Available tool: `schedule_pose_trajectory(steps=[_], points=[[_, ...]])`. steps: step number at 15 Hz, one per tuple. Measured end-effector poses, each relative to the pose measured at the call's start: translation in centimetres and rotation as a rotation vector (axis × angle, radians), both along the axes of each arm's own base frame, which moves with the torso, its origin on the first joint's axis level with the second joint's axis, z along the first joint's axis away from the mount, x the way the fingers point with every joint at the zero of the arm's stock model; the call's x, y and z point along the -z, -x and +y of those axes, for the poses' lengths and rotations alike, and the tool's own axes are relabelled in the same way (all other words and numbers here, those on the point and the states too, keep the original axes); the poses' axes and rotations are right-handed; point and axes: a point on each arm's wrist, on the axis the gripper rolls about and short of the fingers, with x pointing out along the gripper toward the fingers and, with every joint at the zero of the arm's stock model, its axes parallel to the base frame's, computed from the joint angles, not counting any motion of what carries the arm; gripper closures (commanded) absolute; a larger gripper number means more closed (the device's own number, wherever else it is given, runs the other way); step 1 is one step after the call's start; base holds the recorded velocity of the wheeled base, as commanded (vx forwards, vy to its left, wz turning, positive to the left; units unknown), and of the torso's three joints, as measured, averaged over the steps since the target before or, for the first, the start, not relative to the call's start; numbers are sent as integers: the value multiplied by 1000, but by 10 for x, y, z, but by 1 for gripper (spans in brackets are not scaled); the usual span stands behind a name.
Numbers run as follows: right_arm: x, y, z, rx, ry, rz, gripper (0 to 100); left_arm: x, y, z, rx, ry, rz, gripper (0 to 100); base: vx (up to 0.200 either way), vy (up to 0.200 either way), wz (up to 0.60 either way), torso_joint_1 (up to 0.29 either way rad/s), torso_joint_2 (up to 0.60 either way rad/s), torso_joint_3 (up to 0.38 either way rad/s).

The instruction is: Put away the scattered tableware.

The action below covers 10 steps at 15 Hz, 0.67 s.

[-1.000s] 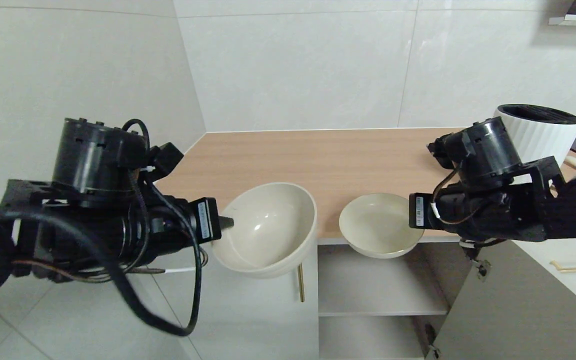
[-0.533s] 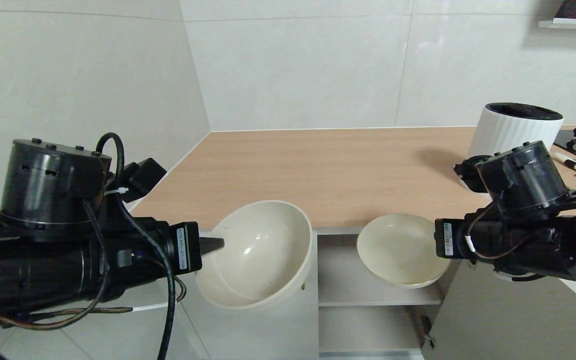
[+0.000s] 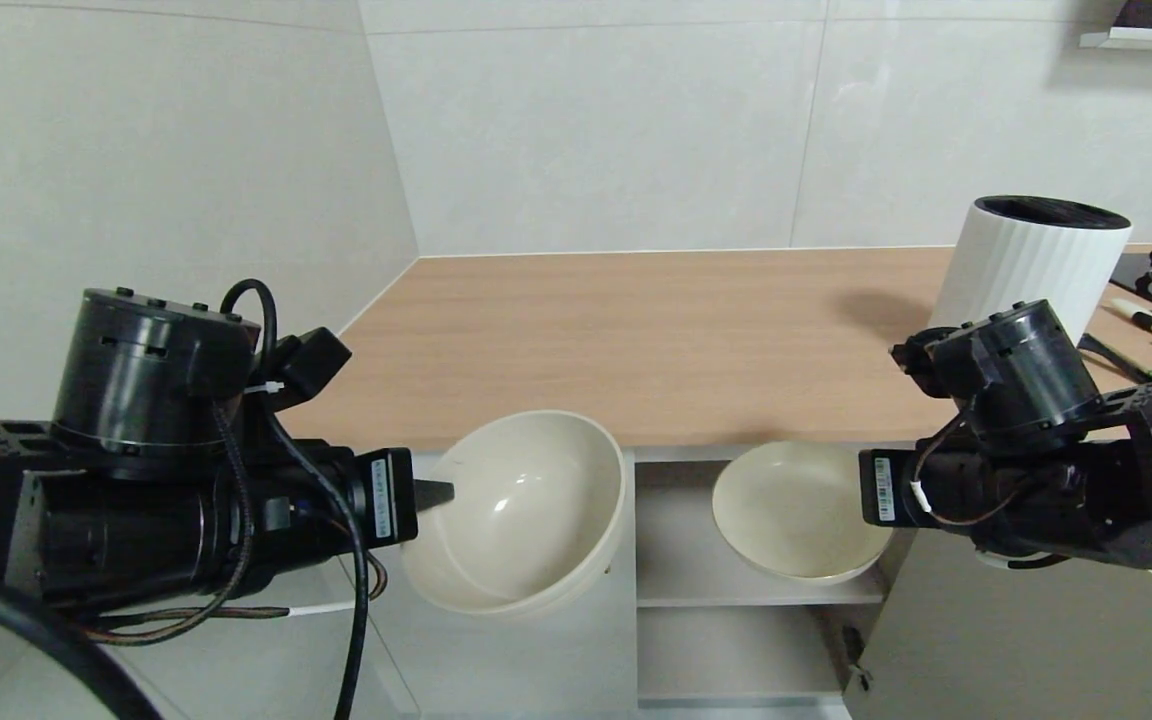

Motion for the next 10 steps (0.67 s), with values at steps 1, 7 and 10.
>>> schedule_pose_trajectory(steps=[1,7,10], points=[[1,-1,0,0,2,3,100,1,-1,0,-1,-2,4,100,0,0,0,-144,422,271],[4,-3,2,12,15,5,100,3,-5,2,-18,-6,11,100,0,0,0,-149,468,308],[7,-7,4,14,13,3,100,2,-7,4,-26,-4,9,100,0,0,0,-126,460,344]])
